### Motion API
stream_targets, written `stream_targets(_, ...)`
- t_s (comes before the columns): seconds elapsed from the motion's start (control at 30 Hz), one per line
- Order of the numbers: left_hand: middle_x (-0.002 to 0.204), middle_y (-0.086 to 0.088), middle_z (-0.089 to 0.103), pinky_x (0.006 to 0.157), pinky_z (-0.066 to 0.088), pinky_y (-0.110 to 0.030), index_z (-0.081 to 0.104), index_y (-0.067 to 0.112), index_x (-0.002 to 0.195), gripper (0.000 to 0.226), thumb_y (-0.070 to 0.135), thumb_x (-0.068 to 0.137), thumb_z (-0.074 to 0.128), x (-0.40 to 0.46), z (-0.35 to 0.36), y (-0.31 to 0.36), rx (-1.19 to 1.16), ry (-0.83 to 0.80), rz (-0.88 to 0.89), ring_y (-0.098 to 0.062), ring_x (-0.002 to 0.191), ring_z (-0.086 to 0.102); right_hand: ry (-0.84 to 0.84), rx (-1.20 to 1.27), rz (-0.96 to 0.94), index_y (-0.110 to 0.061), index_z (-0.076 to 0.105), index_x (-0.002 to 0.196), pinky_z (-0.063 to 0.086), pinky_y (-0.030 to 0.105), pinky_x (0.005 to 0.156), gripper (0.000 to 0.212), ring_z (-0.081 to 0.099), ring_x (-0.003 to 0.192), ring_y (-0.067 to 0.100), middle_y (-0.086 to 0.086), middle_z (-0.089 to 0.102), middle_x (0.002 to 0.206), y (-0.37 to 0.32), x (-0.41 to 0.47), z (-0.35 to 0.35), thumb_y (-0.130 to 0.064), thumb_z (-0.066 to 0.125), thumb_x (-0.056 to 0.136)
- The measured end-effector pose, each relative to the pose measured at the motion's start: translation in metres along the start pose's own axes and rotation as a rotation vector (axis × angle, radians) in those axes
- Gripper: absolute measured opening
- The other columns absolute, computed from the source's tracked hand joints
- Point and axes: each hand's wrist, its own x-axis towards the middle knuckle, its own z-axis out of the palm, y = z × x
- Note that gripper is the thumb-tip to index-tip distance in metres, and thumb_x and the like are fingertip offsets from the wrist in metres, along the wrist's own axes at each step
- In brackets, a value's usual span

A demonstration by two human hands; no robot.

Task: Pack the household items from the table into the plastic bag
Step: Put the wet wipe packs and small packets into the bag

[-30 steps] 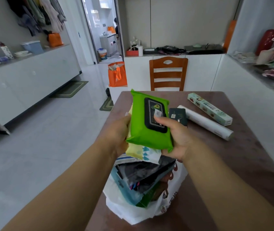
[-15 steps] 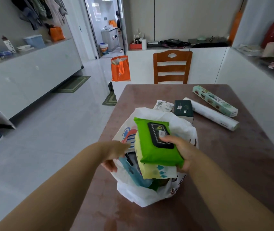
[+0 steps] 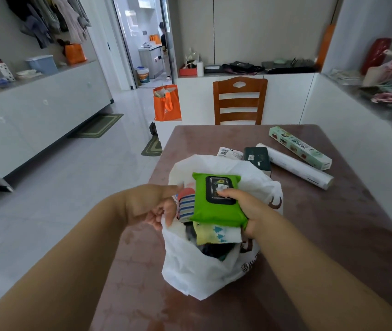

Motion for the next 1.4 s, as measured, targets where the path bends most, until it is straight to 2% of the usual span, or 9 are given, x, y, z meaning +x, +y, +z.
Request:
stream_targets(0.1,0.044,-0.004,0.049,0.054,0.039,-0.028,0.059,0.008,0.04,0.074,0.06,0.089,0.039,-0.008,-0.013,0.004,-0.03,-0.09,0.107,-0.016,0.045,0.043,0.11,0.068,-0.038,-0.013,0.065,0.112,0.059,0.046,0.071,0.046,0.072,0.08,0.029,0.015,0.074,0.098,0.004,0.017,0.015,-0.037,0.076,0.074)
stream_targets(0.2,0.051,-0.008,0.046,0.053,0.042,-0.025,0.061,0.007,0.042,0.075,0.066,0.082,0.037,-0.01,-0.019,0.012,0.055,-0.001,0.137,-0.015,0.048,0.042,0.261,-0.364,0.049,-0.01,0.041,0.14,0.049,0.046,0.095,0.1,0.057,0.116,0.032,0.014,0.056,0.133,0.02,0.036,0.029,-0.067,0.07,0.062)
stream_targets(0.37,0.058,-0.013,0.042,0.058,0.043,-0.026,0.059,0.008,0.04,0.079,0.053,0.096,0.026,-0.004,-0.017,0.017,0.201,0.19,0.139,-0.02,0.056,0.041,0.395,-0.753,0.048,-0.01,0.034,0.147,0.033,0.045,0.11,0.093,0.037,0.135,0.035,0.016,0.036,0.15,0.023,0.042,0.012,-0.073,0.038,0.078)
stream_targets(0.57,0.051,-0.01,0.045,0.065,0.043,-0.025,0.052,0.012,0.038,0.076,0.051,0.099,0.026,-0.002,-0.022,0.025,0.264,0.332,0.196,-0.019,0.052,0.044,0.823,-0.848,-0.359,-0.005,0.051,0.124,0.044,0.035,0.087,0.049,0.056,0.114,0.035,0.017,0.058,0.125,-0.046,0.032,-0.033,-0.036,0.057,0.086)
stream_targets(0.7,0.073,-0.003,0.055,0.054,0.042,-0.025,0.067,0.011,0.089,0.042,0.036,0.101,0.036,0.007,-0.012,0.034,0.35,0.389,0.181,-0.016,0.059,0.05,0.788,-1.505,-0.698,-0.014,0.047,0.124,0.038,0.038,0.092,0.049,0.046,0.117,0.03,0.01,0.05,0.126,-0.051,0.043,-0.028,-0.028,0.065,0.08)
stream_targets(0.83,0.097,-0.009,0.06,0.049,0.052,-0.026,0.058,0.008,0.128,0.05,0.037,0.102,0.026,0.015,-0.003,0.041,0.643,0.37,-0.001,-0.027,0.072,0.063,0.579,-1.974,-0.32,-0.022,0.058,0.121,0.029,0.04,0.099,0.039,0.045,0.121,0.024,0.004,0.054,0.129,-0.056,0.06,-0.037,-0.038,0.057,0.085)
stream_targets(1.1,0.071,0.001,0.055,0.075,0.045,-0.03,0.057,0.015,0.068,0.068,0.078,0.08,0.038,0.033,0.008,0.038,0.96,0.336,-0.264,-0.018,0.071,0.054,0.269,-2.215,-0.284,-0.02,0.055,0.117,0.036,0.039,0.097,0.032,0.054,0.116,0.028,0.006,0.06,0.122,-0.055,0.063,-0.046,-0.022,0.059,0.086)
stream_targets(1.27,0.067,0.003,0.046,0.087,0.05,-0.037,0.04,0.018,0.061,0.054,0.065,0.068,0.067,0.038,0.013,0.035,1.213,0.383,-0.357,-0.025,0.093,0.064,0.28,-2.207,-0.044,-0.017,0.057,0.121,0.044,0.035,0.092,0.035,0.057,0.115,0.026,0.004,0.06,0.123,-0.057,0.076,-0.054,-0.018,0.06,0.086)
stream_targets(1.4,0.065,-0.001,0.05,0.074,0.049,-0.032,0.062,0.009,0.076,0.031,0.037,0.075,0.073,0.039,0.015,0.042,1.159,0.381,-0.176,-0.029,0.091,0.065,0.246,-1.976,-0.305,-0.012,0.065,0.11,0.049,0.033,0.084,0.025,0.062,0.103,0.029,0.01,0.064,0.115,-0.057,0.082,-0.059,-0.013,0.059,0.086)
